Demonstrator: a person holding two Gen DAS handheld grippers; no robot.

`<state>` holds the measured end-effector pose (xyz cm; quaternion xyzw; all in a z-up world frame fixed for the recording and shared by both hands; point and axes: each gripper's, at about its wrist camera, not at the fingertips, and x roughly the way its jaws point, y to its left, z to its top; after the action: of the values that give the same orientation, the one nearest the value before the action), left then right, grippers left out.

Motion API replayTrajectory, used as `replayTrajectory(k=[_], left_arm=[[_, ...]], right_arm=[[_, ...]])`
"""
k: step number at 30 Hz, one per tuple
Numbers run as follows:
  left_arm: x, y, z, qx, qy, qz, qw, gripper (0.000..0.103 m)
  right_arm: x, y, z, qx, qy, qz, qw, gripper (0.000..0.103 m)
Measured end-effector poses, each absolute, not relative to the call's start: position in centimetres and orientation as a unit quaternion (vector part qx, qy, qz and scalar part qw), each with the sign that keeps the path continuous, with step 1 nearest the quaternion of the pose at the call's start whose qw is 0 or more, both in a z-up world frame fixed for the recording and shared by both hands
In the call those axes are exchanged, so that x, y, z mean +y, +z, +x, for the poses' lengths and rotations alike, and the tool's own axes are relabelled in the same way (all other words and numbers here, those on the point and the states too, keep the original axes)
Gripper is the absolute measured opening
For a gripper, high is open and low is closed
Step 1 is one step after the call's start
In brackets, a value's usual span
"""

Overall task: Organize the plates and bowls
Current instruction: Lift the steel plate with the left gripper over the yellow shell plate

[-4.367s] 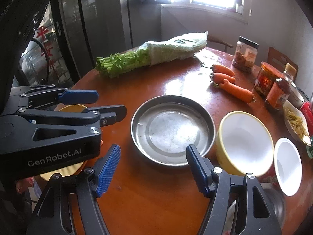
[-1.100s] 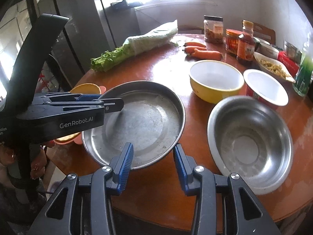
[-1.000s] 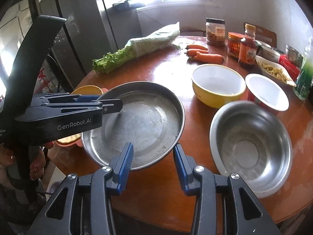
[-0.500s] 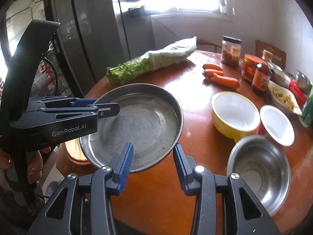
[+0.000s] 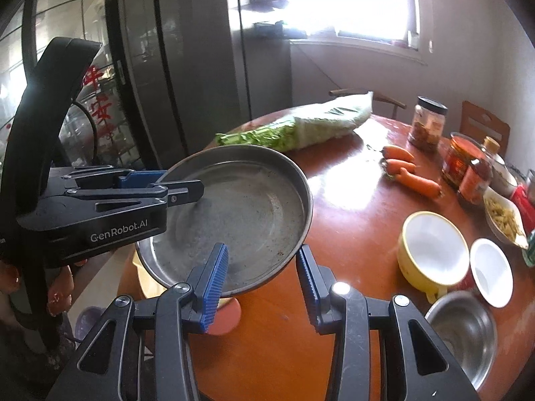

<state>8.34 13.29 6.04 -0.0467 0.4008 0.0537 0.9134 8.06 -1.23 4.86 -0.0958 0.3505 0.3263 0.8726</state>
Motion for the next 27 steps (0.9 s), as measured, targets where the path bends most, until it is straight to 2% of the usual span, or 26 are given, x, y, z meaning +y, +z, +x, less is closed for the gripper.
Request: replayTrajectory(k=[27], left_arm=[[17.7,1.6,7.9,0.436,0.100,-0.066,0.892,0.032]], right_arm=[[4.9,-0.9,9.2,0.397,0.368,-0.136,0.830,0.044]])
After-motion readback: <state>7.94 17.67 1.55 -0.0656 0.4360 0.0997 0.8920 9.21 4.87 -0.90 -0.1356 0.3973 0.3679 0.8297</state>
